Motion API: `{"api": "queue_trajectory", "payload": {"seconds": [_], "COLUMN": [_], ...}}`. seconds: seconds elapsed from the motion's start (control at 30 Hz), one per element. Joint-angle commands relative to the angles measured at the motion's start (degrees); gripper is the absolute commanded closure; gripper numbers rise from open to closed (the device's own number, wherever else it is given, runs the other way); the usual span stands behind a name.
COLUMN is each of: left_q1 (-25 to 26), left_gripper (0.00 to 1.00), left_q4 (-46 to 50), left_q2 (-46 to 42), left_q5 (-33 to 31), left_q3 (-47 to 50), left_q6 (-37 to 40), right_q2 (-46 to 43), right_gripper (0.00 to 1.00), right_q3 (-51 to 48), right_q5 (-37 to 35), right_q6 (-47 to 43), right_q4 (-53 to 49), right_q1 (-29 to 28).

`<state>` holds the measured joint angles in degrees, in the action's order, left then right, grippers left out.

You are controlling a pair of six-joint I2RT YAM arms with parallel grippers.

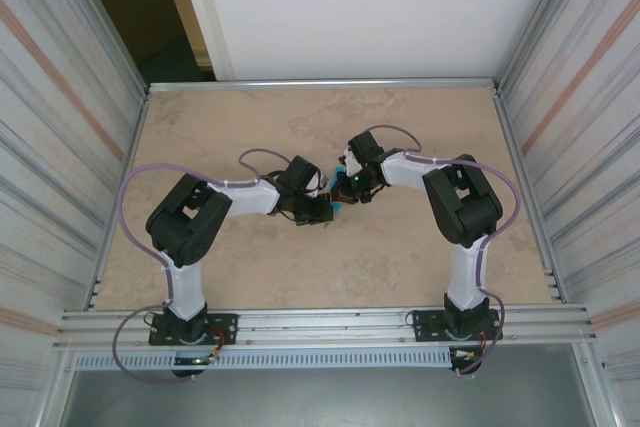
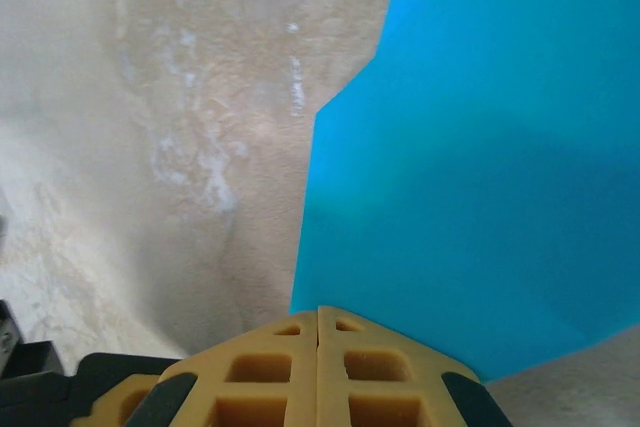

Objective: Fold a paper plane with a square sheet of paper (pick it up from the middle)
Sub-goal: Fold the wing for the fifth time at the center of the table.

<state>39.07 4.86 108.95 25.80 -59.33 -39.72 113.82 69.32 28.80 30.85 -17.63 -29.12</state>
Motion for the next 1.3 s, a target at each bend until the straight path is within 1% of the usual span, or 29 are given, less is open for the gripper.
{"api": "queue_trajectory", "payload": {"seconds": [0.0,0.17,0.33,0.47,0.6,0.7,0.93,1.07,1.27], "left_q1": [-0.13,-0.13,-0.24,-0.39,-0.87,-1.36,-1.36,-1.12,-0.27], "left_gripper": [0.96,0.96,0.96,0.95,0.92,0.92,0.94,0.95,0.95], "left_q4": [3.42,3.44,3.64,2.31,-0.38,-0.77,0.90,2.68,8.00], "left_q2": [1.01,0.48,-0.27,-2.83,-5.79,-5.32,-0.69,-0.99,-1.36], "left_q5": [-2.58,-2.38,-2.14,-1.12,-0.27,-0.47,1.16,0.79,-1.40], "left_q3": [2.16,1.94,1.69,1.55,1.54,0.80,-1.83,-1.09,-0.66], "left_q6": [-0.48,-0.36,-0.28,-0.06,-0.84,-0.84,-0.52,0.20,2.68], "right_q2": [1.72,3.14,4.51,5.62,5.90,5.79,5.60,5.82,6.98], "right_gripper": [0.98,0.97,0.97,0.97,1.00,1.00,1.00,1.00,1.00], "right_q3": [-1.18,-1.03,-0.46,-0.97,-2.28,-3.24,-3.80,-3.62,-2.70], "right_q5": [0.69,0.17,-1.88,-2.76,-3.01,-3.05,-3.41,-4.02,-5.39], "right_q6": [1.24,0.79,0.11,-0.36,-0.36,-0.44,-0.19,-0.09,0.40], "right_q4": [0.40,0.12,-1.59,-2.12,-0.77,0.41,1.15,0.51,-0.95], "right_q1": [0.75,1.06,1.09,1.17,1.28,1.35,1.44,1.53,1.44]}}
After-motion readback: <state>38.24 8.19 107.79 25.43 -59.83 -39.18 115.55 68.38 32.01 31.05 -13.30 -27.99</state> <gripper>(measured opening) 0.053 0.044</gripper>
